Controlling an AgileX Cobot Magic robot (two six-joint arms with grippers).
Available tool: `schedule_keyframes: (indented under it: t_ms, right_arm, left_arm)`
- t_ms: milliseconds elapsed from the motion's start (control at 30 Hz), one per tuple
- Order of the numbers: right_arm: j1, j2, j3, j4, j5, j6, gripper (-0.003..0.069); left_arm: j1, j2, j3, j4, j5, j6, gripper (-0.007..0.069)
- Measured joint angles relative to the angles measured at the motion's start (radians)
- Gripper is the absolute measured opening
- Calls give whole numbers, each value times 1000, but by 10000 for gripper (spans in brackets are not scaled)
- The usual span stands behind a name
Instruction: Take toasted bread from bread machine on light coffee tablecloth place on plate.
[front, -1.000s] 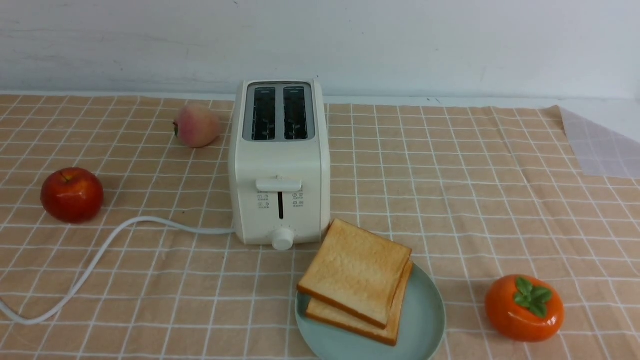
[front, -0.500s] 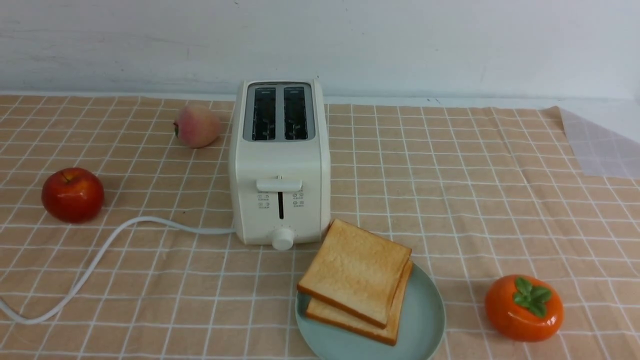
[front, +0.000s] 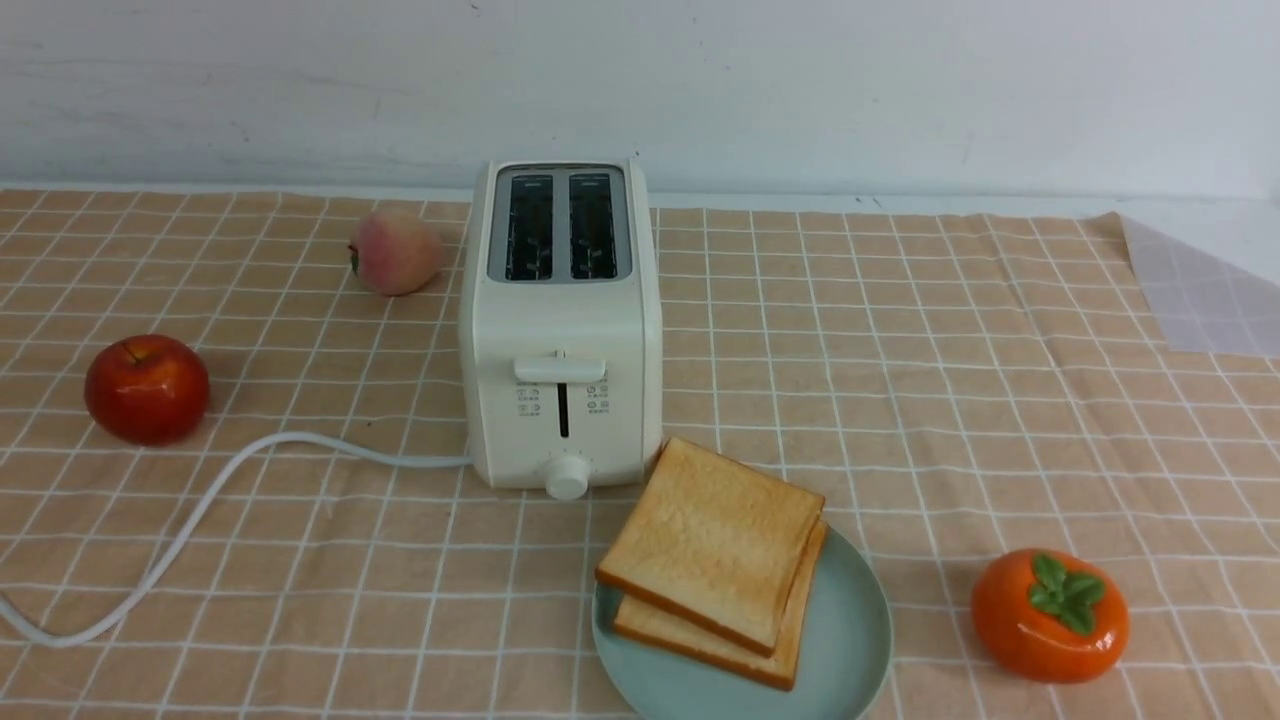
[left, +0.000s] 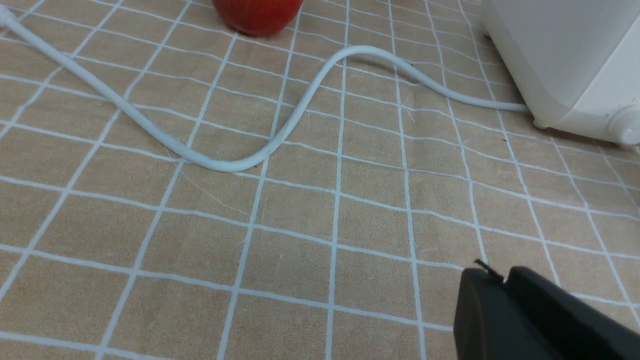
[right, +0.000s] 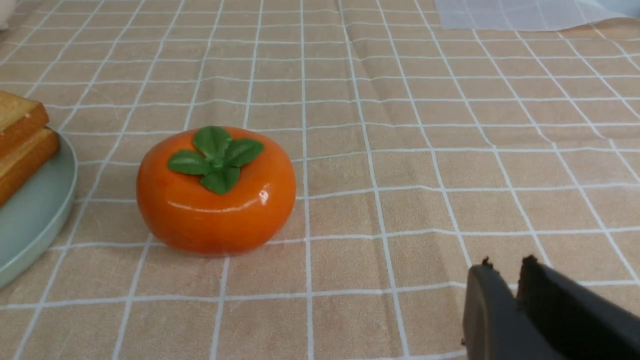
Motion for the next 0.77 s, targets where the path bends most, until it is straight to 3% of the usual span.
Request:
schedule_keyframes:
  t_ms: [767]
  right_arm:
    - [0,0,0,-4,-1,0,127]
  left_arm:
    - [0,0,0,0,0,0,78]
